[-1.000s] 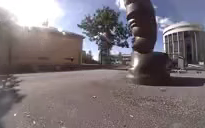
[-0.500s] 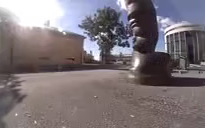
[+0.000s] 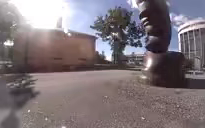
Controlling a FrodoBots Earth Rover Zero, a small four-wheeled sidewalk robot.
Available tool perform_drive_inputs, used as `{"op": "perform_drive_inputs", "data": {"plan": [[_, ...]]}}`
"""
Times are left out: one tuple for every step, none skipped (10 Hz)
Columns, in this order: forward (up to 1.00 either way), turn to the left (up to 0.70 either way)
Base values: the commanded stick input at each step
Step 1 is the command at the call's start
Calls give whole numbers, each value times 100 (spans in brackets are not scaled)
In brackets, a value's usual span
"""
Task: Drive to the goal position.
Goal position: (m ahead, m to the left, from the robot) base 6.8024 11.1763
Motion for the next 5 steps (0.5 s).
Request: {"op": "perform_drive_inputs", "data": {"plan": [[0,0],[0,100],[0,100],[0,12],[0,0]]}}
